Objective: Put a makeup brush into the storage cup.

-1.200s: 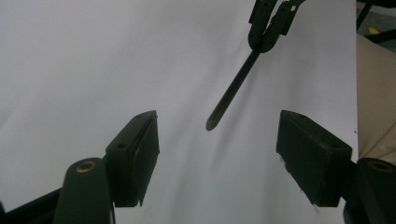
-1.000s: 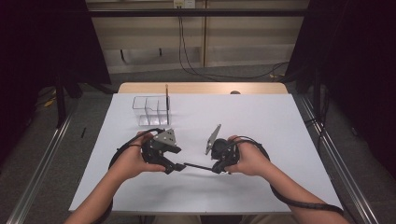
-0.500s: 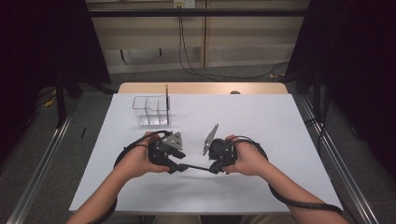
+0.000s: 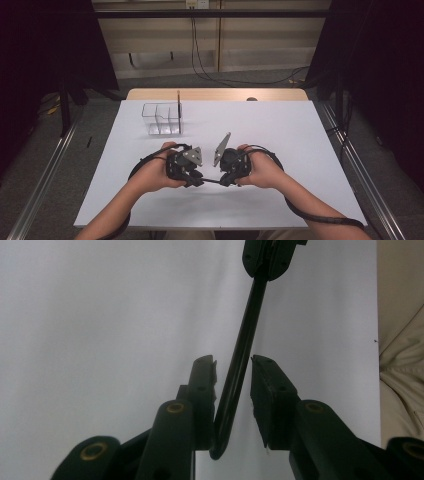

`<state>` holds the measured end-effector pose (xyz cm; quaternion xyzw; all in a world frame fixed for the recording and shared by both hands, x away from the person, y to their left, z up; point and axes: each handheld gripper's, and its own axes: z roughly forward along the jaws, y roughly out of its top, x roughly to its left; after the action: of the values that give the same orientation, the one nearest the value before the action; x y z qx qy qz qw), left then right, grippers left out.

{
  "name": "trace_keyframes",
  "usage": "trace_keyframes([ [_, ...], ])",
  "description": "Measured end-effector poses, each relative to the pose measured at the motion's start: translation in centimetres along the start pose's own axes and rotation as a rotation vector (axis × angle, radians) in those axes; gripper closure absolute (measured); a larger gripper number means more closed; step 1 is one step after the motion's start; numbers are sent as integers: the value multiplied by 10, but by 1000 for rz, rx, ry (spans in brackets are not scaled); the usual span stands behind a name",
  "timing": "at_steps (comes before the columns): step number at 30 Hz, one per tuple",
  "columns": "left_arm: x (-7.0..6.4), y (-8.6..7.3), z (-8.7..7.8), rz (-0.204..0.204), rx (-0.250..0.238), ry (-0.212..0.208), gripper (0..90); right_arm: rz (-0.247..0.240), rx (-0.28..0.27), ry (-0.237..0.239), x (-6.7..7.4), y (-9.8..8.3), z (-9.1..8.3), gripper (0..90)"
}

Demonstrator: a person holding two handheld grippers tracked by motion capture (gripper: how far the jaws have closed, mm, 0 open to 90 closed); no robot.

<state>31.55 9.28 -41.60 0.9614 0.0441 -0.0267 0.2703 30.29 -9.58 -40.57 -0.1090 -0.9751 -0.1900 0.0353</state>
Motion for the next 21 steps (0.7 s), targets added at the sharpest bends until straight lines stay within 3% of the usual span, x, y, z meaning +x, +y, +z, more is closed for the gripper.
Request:
trace_keyframes([
  [6, -2, 0, 3, -3, 24, -9, 780, -31, 14, -2, 1, 2, 0, 847],
  [12, -2, -4, 5, -12, 41, -17, 794, -21, -23, 6, 0, 2, -6, 844],
  [21, -4, -5, 13, -27, 58, -65, 827, -22, -61, 10, -4, 4, -15, 842],
])
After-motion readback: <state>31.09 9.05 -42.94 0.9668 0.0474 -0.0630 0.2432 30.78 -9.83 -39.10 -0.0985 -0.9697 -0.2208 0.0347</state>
